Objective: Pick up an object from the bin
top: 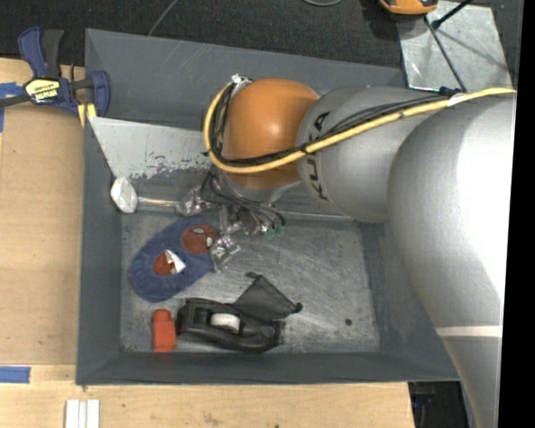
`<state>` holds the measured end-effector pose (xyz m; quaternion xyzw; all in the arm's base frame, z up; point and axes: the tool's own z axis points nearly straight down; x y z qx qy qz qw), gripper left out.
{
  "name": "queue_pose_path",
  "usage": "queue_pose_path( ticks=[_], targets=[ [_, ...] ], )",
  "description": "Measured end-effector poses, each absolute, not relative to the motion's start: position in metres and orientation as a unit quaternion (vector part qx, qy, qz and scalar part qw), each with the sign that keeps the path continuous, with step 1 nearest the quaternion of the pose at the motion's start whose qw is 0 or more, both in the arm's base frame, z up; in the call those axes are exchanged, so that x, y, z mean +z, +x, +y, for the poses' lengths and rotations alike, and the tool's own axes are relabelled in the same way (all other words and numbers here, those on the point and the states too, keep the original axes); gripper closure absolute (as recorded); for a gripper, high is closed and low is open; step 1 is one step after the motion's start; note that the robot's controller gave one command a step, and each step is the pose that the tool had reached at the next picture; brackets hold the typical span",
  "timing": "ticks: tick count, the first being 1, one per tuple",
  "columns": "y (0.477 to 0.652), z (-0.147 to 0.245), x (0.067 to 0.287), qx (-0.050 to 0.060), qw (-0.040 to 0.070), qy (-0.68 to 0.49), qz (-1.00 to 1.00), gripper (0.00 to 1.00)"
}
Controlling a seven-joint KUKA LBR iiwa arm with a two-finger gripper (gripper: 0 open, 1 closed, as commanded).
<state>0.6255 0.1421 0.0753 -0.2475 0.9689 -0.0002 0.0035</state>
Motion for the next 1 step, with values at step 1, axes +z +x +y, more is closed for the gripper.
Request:
queue_pose_path(
  ticks=[1],
  targets=[
    [0.6268,0.1424,0.0769,0.0,0.005,-0.247,0.969,1.0]
  ],
)
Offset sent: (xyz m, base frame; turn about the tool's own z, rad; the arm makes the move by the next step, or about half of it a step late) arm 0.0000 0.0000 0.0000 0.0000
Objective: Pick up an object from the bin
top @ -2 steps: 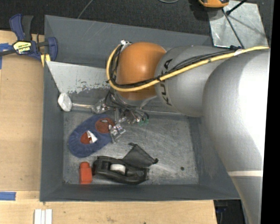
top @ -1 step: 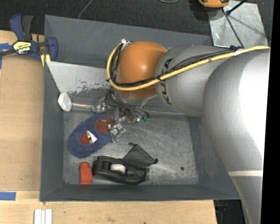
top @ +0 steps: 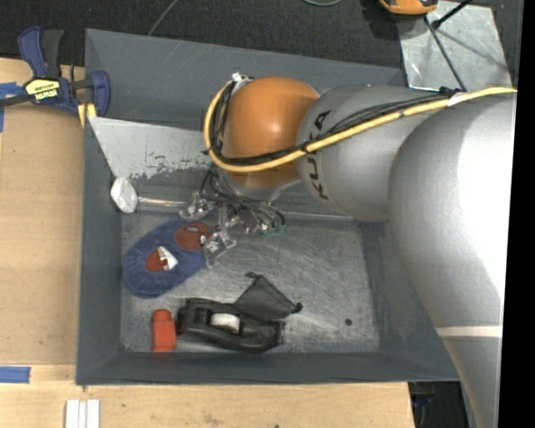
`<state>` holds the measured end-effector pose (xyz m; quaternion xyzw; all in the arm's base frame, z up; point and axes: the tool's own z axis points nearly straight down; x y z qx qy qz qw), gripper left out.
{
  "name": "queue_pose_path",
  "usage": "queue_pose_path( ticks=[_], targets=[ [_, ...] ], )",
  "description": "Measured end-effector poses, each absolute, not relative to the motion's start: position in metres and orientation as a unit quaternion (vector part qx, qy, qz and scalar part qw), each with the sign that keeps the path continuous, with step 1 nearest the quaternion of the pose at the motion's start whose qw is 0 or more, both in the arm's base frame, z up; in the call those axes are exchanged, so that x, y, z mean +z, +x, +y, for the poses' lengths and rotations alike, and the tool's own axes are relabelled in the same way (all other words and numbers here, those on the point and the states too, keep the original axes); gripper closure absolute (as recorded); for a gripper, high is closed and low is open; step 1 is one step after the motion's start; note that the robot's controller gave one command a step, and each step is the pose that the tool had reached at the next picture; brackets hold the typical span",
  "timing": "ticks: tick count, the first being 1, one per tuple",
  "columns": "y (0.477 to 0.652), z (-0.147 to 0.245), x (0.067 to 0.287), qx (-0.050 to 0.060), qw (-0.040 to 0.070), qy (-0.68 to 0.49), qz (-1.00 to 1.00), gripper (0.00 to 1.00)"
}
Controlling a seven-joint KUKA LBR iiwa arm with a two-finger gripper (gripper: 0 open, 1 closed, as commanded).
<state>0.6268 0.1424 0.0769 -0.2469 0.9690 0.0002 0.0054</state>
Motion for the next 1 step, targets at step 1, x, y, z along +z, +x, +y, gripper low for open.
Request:
queue_pose_path(
  ticks=[1],
  targets=[
    [0.6294,0.1424,0.1342,0.0,0.005,-0.245,0.969,1.0]
  ],
)
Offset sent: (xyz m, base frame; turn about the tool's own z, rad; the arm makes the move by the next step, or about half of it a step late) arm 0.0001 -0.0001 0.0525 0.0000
